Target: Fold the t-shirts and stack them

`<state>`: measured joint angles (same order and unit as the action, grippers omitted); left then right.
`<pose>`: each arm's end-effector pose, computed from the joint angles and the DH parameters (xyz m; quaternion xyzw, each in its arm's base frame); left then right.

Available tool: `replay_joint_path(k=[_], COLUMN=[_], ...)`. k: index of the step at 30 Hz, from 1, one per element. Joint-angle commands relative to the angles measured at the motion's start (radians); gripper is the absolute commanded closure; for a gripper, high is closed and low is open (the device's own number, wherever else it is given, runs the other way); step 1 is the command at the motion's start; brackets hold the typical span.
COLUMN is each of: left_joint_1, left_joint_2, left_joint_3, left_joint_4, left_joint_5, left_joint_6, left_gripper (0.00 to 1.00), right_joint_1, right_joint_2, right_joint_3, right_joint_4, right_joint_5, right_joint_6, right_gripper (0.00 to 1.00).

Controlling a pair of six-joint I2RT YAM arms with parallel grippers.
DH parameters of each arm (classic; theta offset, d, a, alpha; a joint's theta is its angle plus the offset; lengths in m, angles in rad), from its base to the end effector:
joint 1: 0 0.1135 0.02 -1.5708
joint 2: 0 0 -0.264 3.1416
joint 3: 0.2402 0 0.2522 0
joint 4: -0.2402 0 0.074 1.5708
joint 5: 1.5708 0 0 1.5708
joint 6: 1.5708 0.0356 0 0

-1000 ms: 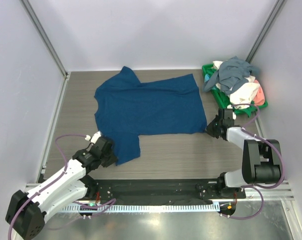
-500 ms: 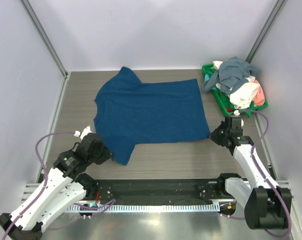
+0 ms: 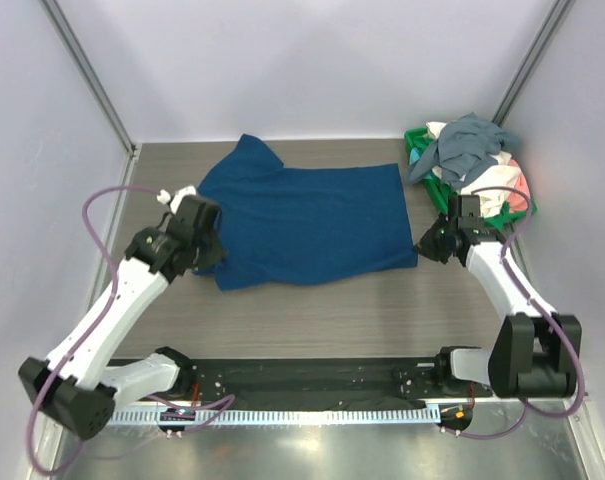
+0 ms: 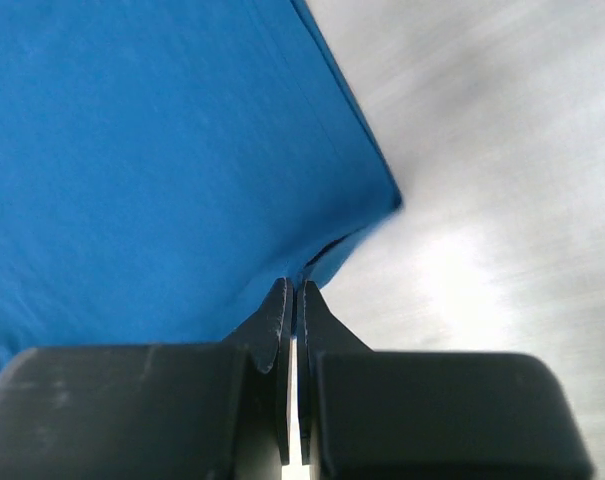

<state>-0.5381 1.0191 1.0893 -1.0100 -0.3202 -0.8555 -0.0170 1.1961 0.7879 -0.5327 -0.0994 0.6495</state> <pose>0.1649 -0.0854 0.3283 -0.1971 0.9189 -0.0804 0.3322 0.2365 -0.0005 0.2286 0.2961 0.9024 0.1411 0.2794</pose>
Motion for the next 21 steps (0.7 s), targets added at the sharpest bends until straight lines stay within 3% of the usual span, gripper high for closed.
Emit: replay_joint_path(k=[1,7,21], left_joint_1=[0.139,0.283,0.368], left_joint_2=[0.12,0.398,0.907], left_joint_3=[0.119,0.297,0.765], left_joint_4=[0.073,0.139,0.113], left_joint_5=[0.015,0.113,0.136], left_joint_6=[0.194,0.294,0.424], left_gripper=[1.0,1.0,1.0], right_joint_1=[0.002,0.002,-0.003], right_joint_2=[0.092,0.322,0.672], right_joint_3=[0.106,0.263,0.551], right_joint_4=[0.063,0.102,0.119], right_joint_5=[-0.006,0.0,0.018], right_joint_6=[-0.017,-0.011,0.048], right_gripper=[0.99,0.99,0.99])
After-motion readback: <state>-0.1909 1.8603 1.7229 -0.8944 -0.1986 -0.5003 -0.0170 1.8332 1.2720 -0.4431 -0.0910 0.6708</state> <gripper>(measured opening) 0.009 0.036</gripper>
